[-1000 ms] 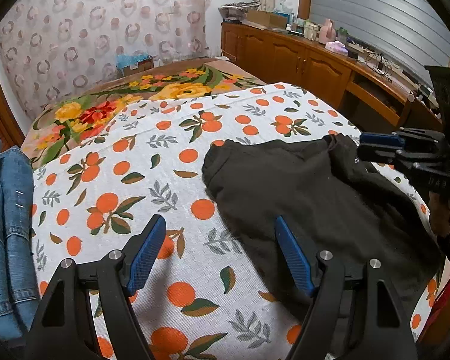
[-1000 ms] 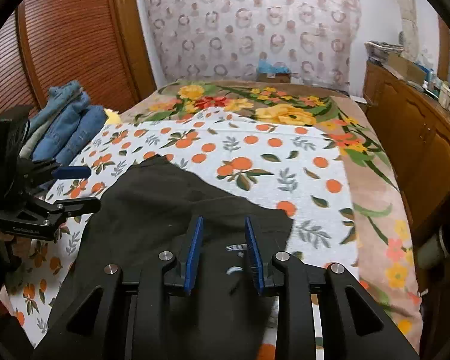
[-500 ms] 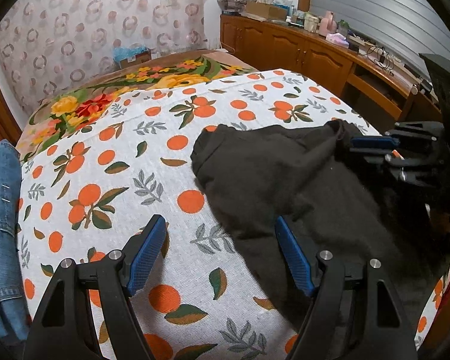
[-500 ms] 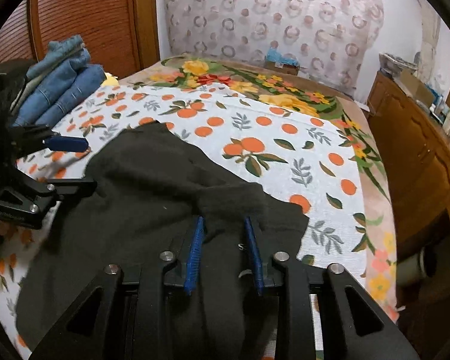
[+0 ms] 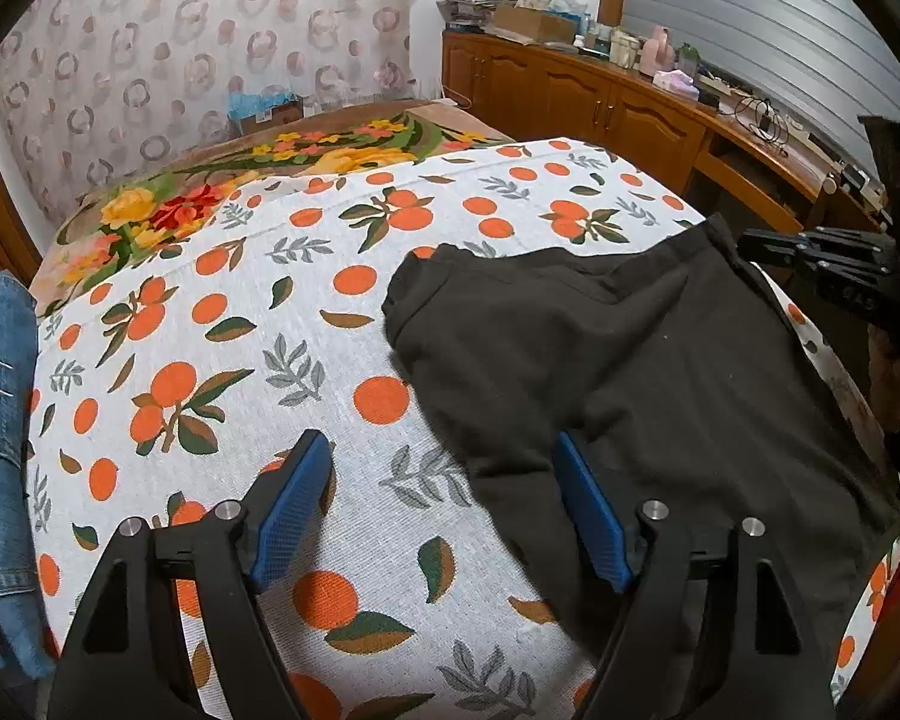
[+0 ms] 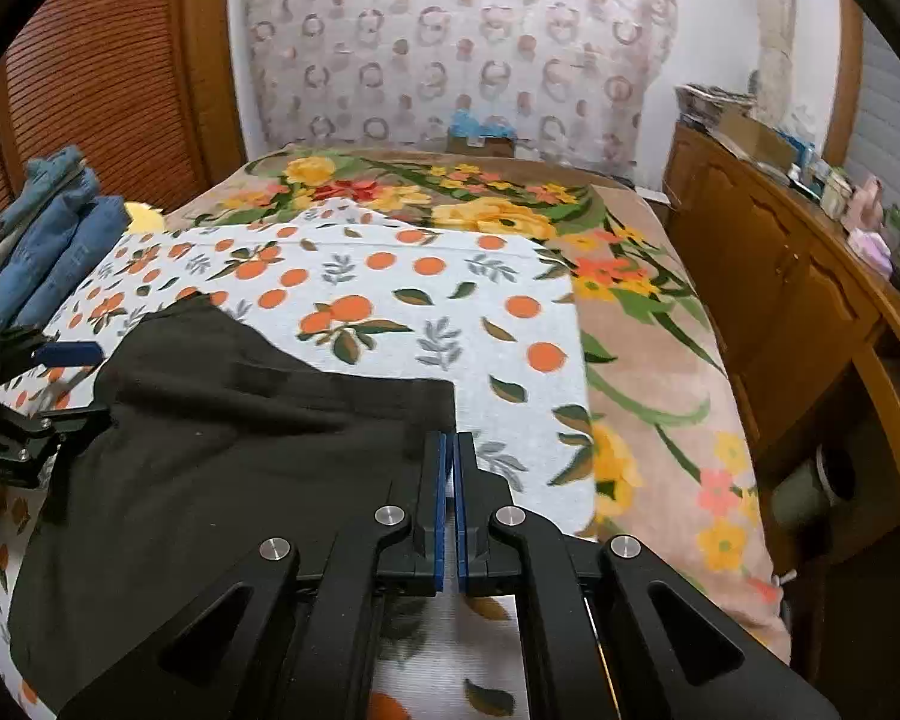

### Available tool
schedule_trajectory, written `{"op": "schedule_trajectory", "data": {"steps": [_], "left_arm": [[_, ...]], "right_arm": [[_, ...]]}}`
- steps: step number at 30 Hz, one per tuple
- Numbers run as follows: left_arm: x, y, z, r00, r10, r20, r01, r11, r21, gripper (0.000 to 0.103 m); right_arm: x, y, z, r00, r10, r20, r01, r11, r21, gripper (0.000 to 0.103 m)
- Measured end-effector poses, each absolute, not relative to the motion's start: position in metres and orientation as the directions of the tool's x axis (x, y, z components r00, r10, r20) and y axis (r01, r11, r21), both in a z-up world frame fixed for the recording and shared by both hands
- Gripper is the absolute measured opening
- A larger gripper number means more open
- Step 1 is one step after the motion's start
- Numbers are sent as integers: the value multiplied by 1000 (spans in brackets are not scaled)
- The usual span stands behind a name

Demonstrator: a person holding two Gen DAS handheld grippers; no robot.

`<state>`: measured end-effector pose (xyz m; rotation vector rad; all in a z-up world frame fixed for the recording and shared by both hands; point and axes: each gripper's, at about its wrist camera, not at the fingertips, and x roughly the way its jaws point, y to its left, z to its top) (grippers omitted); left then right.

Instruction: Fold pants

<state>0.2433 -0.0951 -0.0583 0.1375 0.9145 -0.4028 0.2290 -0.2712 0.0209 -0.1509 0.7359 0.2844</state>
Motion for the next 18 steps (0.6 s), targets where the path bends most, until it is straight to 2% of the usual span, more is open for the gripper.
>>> {"op": "schedule_trajectory", "data": {"steps": [4, 7, 11, 14, 18], "left_arm": [[244, -94, -56, 539, -278, -795, 388, 920, -59, 78], [245, -93, -53, 547, -278, -790, 383, 922, -59, 78], [250, -91, -46, 556, -297, -776, 378, 922, -83, 77], [262, -89, -40, 550, -333, -766, 378, 917, -127, 73], [282, -88, -39, 536, -347, -770, 361, 918, -163, 61]], "right_arm": [[232, -273, 22, 699, 223, -679, -290, 957, 15, 4], [228, -272, 23, 697, 236, -678, -300, 954, 24, 10], [227, -273, 20, 686, 255, -682, -313, 949, 39, 32], [230, -278, 22, 682, 260, -684, -302, 951, 61, 34], [235, -281, 21, 666, 282, -690, -309, 947, 89, 34]]}}
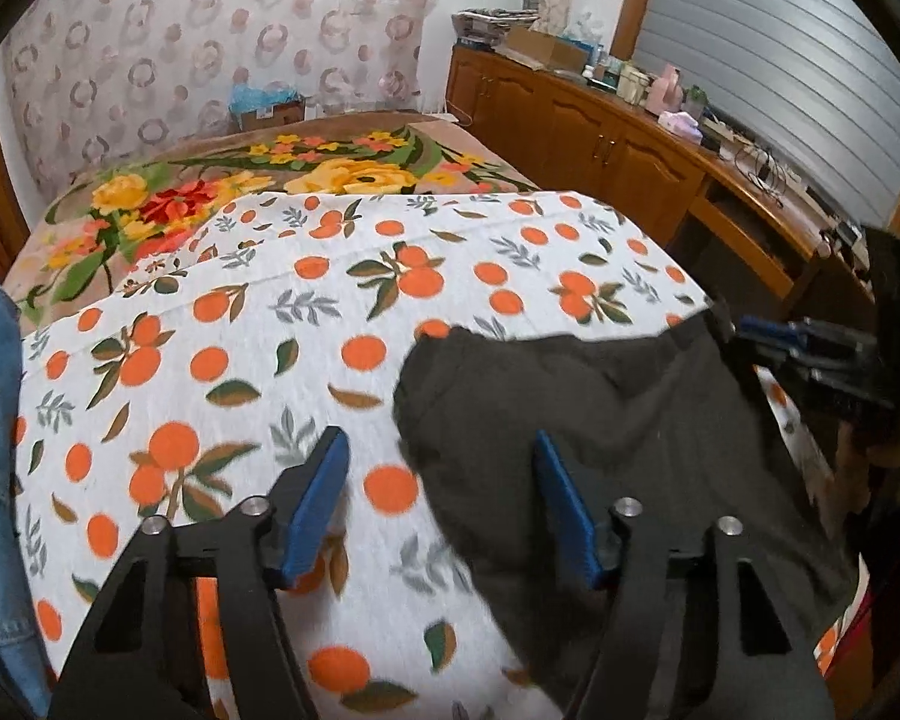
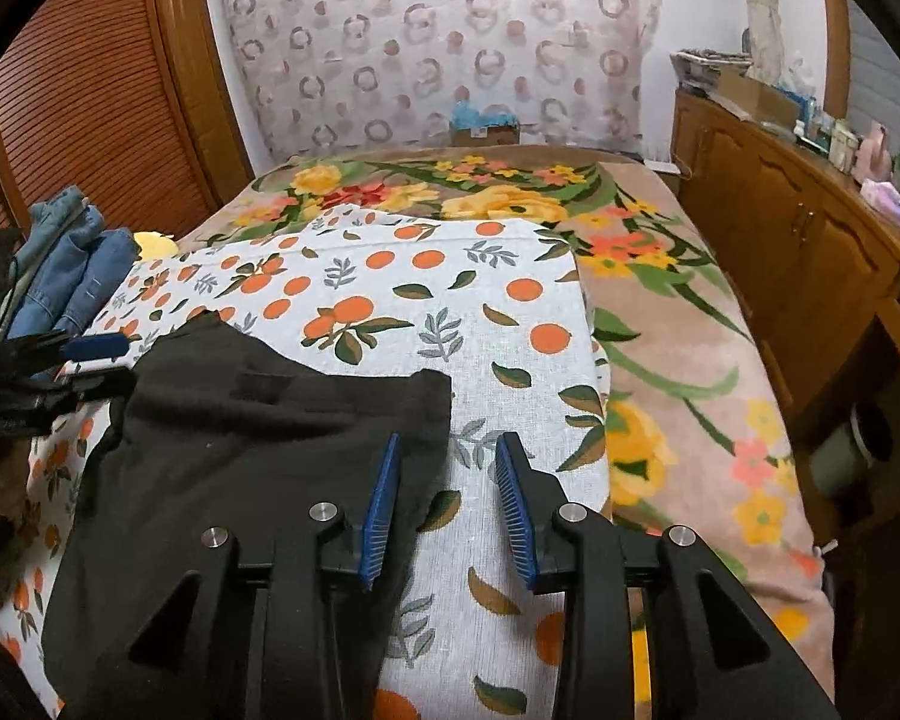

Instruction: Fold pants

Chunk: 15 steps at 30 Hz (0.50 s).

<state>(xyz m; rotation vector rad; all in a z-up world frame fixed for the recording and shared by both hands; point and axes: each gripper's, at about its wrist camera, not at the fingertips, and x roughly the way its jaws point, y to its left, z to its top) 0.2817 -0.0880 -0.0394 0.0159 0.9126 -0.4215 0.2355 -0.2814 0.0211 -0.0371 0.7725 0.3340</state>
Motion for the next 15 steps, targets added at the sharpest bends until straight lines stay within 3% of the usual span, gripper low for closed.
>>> {"op": "schedule_trajectory", "data": {"steps": [7, 15], "left_arm": [[295, -94, -49, 522, -335, -785, 358, 921, -155, 55], [298, -95, -54, 517, -331, -789, 359, 921, -151, 55]], "right_arm": [[243, -275, 14, 636, 287, -716, -325, 942, 89, 34], [243, -270, 14, 625, 289, -725, -349, 934, 72, 34]]}}
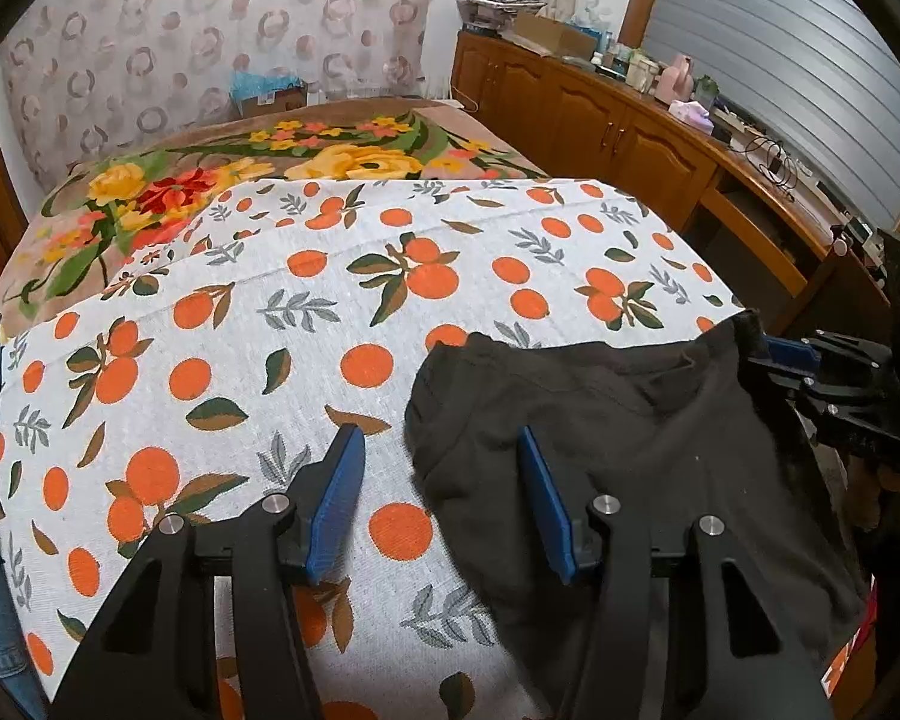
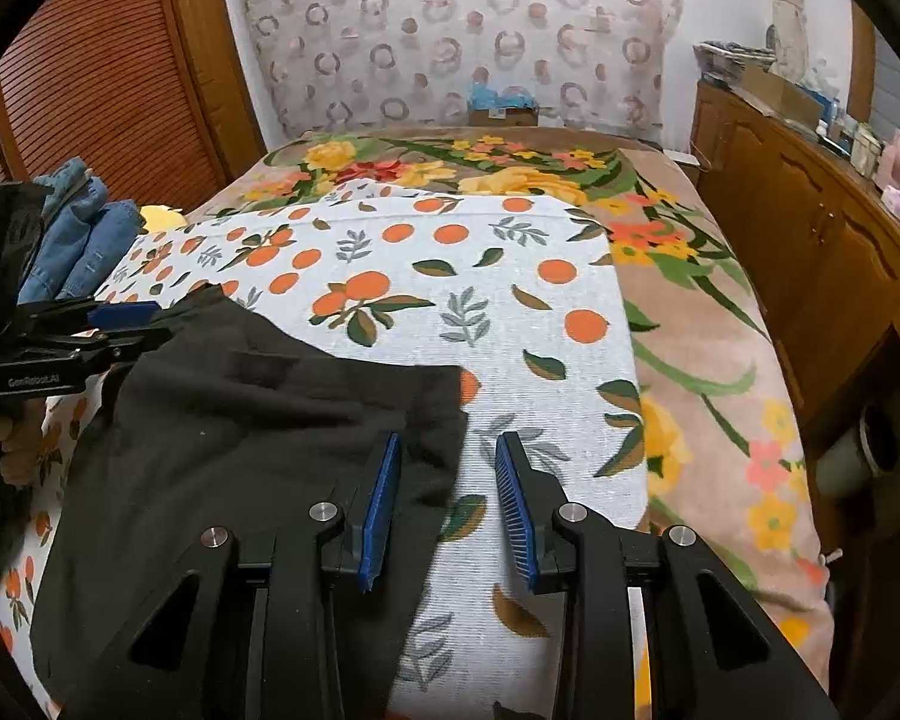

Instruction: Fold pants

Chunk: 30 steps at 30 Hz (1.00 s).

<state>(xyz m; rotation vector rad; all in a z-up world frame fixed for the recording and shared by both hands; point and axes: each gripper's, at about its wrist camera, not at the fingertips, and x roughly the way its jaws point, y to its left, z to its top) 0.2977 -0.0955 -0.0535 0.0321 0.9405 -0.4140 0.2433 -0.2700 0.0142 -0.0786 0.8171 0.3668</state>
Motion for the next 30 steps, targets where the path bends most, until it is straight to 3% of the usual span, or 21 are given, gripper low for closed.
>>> {"op": "schedule_trajectory", "data": {"steps": [8, 17, 22, 30], "left_arm": [[299, -100, -54, 525, -334, -783, 364, 920, -148, 44], [298, -101, -52, 539, -334, -774, 367, 920, -141, 11], [293, -90, -39, 588, -328, -739, 346, 928, -137, 9], [297, -91, -50, 565, -308, -765, 341, 932, -124, 9]], "right_arm": [[239, -261, 13, 621, 301, -724, -389, 920, 49, 34], [239, -262, 13, 615, 312, -724, -389, 919, 65, 34], [232, -266, 20, 625, 315, -715, -378, 923, 76, 34], [208, -268, 18, 636, 314, -705, -376, 924, 72, 34]]}}
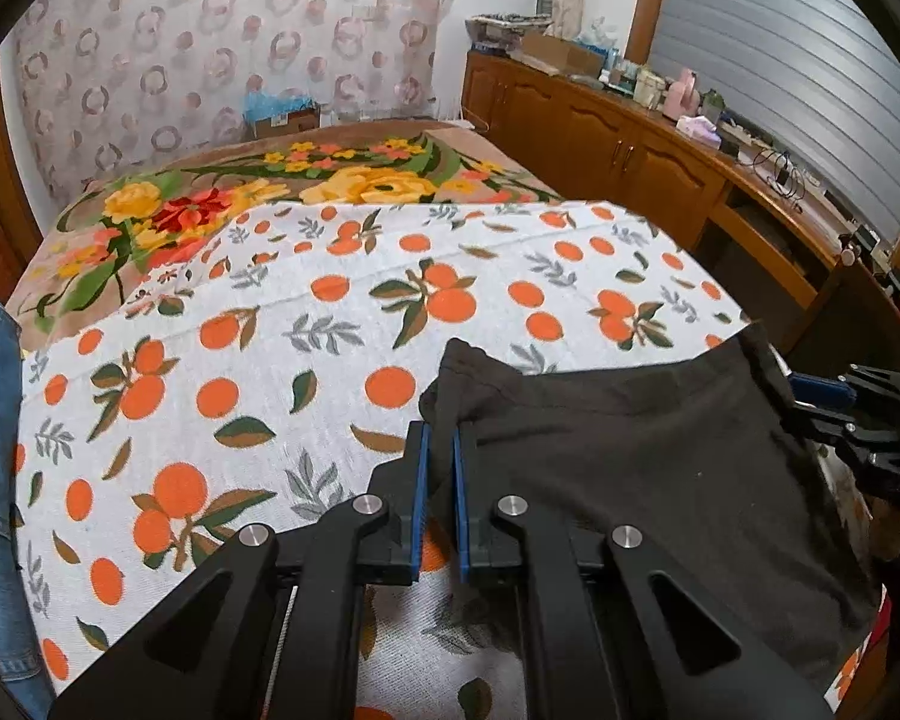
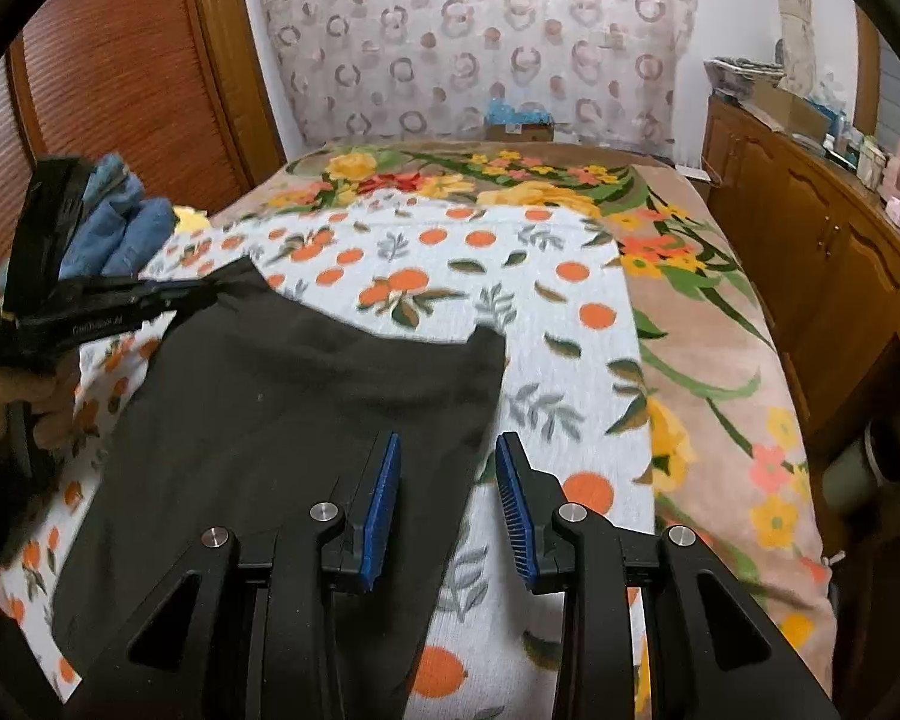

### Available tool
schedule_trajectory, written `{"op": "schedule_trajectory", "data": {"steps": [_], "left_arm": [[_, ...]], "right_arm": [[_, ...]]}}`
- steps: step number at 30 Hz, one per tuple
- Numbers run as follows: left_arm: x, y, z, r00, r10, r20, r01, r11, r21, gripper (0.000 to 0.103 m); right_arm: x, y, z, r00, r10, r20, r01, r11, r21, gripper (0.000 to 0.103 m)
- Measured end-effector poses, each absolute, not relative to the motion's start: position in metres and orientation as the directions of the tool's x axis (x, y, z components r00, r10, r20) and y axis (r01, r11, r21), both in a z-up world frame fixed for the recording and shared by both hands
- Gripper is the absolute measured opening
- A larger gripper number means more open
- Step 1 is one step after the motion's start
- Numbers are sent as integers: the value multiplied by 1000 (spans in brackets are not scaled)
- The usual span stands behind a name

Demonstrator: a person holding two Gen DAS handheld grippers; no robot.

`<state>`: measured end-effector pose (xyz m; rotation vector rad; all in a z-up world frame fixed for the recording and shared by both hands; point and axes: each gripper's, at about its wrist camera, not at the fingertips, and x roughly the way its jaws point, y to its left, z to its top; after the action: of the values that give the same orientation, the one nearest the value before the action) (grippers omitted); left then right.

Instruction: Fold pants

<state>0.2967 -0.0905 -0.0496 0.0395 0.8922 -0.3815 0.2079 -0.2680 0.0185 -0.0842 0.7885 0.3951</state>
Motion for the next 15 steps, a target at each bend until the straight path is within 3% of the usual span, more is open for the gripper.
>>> {"op": "schedule_trajectory", "data": {"steps": [2, 3, 6, 15], "left_arm": [[297, -92, -53, 561, -303, -771, 341, 933, -118, 9], [296, -92, -53, 562, -301, -770, 342, 933, -114, 9], [296, -93, -54, 560, -300, -772, 344, 932, -112, 9], [295, -93, -53, 566, -300, -768, 347, 932, -108, 9]], "right_arm": [[210, -265, 14, 634, 296, -715, -368, 928, 58, 30], [212, -264, 12, 638, 289, -714, -359, 932, 56, 21], [217, -260, 15, 651, 288, -702, -350, 935, 58, 7], [187, -248, 31, 684, 397, -612, -455, 888, 68, 3]]}}
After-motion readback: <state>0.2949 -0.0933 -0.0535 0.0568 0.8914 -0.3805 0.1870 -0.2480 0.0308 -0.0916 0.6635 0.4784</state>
